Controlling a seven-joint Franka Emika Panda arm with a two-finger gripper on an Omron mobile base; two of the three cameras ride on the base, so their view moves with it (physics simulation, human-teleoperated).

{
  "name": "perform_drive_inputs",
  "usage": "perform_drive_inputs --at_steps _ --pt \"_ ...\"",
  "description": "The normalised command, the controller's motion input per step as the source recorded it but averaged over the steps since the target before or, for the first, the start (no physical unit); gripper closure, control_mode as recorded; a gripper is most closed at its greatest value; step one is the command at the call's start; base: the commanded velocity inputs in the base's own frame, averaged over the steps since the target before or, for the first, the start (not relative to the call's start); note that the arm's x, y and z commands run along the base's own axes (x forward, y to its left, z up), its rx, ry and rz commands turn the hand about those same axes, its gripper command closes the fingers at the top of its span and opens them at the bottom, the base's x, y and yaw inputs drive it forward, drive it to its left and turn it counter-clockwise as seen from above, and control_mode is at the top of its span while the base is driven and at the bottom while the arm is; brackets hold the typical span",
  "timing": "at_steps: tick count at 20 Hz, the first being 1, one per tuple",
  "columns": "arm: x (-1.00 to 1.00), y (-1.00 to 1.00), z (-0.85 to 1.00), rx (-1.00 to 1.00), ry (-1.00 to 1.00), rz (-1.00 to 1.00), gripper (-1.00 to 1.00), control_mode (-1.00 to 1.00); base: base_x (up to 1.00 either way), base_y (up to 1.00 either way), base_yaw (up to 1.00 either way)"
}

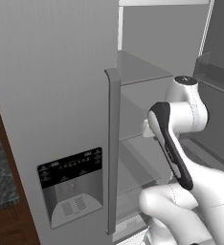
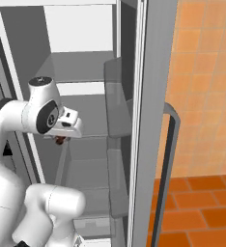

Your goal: Place one carrot and one chicken drumstick in each tupperware on the nearby counter, to pack two identical lunches.

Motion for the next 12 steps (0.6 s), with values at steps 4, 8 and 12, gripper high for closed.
perform_drive_inputs --at_steps 4,8,12 --pt "-0.88 0.00 -0.33 0.03 0.21 0.00 1.00 -1.00 0.00 0.00 0.00" --pt "-0.54 0.00 -0.10 0.01 0.13 0.00 1.00 -1.00 0.00 0.00 0.00" --pt "-0.25 0.00 -0.01 0.00 0.03 0.00 1.00 1.00 -0.38 0.02 0.00"
